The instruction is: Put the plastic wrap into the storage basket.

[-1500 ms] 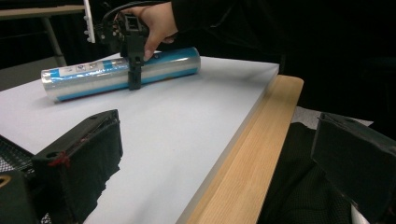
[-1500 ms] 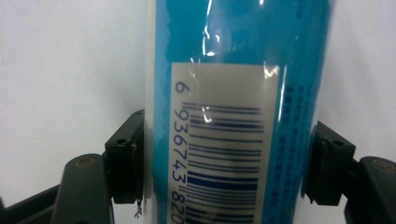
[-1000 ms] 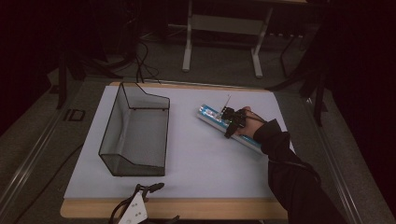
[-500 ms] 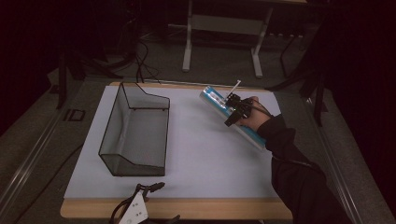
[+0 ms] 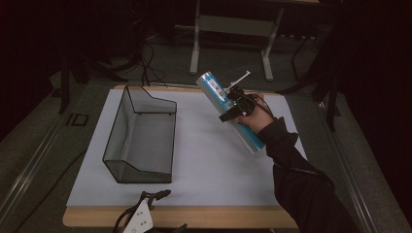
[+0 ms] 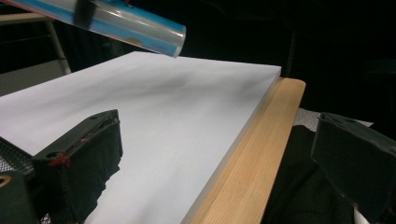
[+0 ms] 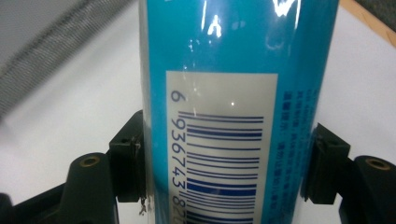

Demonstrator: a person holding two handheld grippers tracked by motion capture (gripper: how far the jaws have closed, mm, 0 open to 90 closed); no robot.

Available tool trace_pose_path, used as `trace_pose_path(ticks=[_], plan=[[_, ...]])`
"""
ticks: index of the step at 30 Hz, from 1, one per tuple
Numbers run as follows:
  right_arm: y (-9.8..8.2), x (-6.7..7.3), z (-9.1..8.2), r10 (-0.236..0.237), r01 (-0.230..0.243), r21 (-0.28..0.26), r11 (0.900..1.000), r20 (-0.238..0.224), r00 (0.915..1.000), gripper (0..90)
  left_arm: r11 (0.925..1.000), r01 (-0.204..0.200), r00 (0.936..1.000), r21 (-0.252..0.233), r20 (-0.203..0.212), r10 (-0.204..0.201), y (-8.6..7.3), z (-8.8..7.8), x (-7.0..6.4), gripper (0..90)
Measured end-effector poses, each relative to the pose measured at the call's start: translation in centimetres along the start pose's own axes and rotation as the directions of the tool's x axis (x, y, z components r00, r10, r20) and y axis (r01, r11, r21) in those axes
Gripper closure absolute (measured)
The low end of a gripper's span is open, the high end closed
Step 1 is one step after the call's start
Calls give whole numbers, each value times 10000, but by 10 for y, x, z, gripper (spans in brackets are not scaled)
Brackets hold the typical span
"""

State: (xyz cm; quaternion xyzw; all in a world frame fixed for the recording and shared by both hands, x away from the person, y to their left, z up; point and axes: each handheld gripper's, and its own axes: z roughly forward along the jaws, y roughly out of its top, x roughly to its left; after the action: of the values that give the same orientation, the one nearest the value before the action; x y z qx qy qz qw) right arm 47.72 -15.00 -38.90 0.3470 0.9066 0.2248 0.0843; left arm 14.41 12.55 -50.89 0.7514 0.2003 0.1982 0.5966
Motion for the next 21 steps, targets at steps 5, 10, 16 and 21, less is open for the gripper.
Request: trace_pose_path(ticks=[5, 10, 16, 21], plan=[[17, 22, -7, 73, -109, -664, 9977, -541, 9985, 318, 10000, -19, 10000, 30, -17, 19, -1, 0, -1, 24], [27, 37, -7, 176, -246, -965, 9950, -729, 9972, 318, 10000, 7, 10000, -7, -4, -7, -2, 1, -3, 24], [40, 61, -9, 474, -563, -1514, 9869, -619, 9970, 318, 10000, 15, 10000, 13, 18, -15, -2, 3, -3, 24], [51, 79, -9, 1004, -1177, -2187, 9687, -883, 9910, 318, 10000, -10, 10000, -35, 30, 10, -1, 2, -3, 24]])
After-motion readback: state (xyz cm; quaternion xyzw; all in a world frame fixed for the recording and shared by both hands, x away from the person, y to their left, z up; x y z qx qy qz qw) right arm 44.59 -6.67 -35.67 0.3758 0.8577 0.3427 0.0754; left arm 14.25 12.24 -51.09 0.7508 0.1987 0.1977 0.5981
